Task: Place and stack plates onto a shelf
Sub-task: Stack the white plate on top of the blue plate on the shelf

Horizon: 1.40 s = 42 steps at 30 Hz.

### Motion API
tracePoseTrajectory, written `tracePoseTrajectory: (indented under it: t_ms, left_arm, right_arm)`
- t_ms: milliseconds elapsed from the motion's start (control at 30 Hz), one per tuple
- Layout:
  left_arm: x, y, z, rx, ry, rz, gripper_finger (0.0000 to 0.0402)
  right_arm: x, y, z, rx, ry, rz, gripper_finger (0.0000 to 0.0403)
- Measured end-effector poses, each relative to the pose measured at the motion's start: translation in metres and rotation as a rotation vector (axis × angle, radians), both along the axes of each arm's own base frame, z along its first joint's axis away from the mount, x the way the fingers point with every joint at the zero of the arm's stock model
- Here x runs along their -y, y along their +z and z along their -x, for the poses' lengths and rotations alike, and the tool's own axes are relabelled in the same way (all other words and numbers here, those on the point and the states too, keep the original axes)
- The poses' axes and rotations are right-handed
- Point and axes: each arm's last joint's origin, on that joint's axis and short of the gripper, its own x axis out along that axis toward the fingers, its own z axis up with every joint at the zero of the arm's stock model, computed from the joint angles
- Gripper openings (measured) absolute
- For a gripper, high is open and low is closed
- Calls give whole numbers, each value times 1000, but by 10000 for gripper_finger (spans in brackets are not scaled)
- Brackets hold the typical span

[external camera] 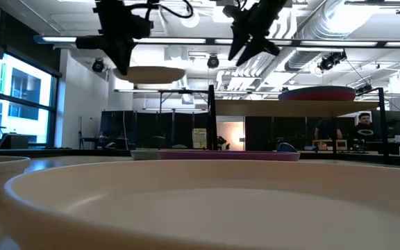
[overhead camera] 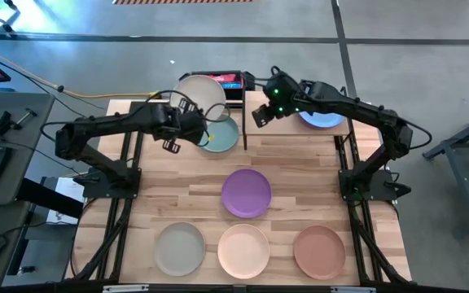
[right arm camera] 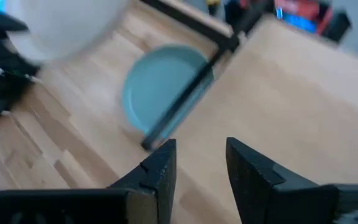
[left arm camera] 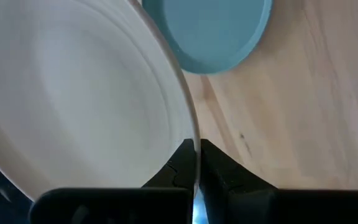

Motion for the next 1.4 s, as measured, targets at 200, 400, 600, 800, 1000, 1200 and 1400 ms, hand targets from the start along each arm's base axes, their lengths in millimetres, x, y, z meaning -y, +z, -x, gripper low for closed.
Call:
tracePoseTrajectory:
  t_ms: [200, 400, 600, 800, 1000, 1200, 1400]
  left_arm:
    - [11, 2, -9, -13, -143, -47, 1]
    - [16, 5, -15, -44, -249, -123, 1]
    - [17, 6, -17, -125, -360, -161, 1]
    - [17, 6, -17, -154, -406, -168, 1]
    - [18, 6, -20, -133, -451, -148, 1]
    - [17, 9, -26, -87, -470, -178, 1]
    - [17, 10, -28, -110, -519, -201, 1]
  right_arm:
    - [15, 15, -8, 151, 37, 153, 118]
    - [27, 26, -10, 285, 38, 198, 118]
    - [35, 25, -5, 283, 36, 167, 118]
    - [37, 18, 1, 242, 20, 84, 118]
    - [33, 17, 0, 228, 26, 58, 118]
    - [25, 15, -3, 213, 46, 43, 118]
    - [20, 13, -6, 206, 57, 33, 118]
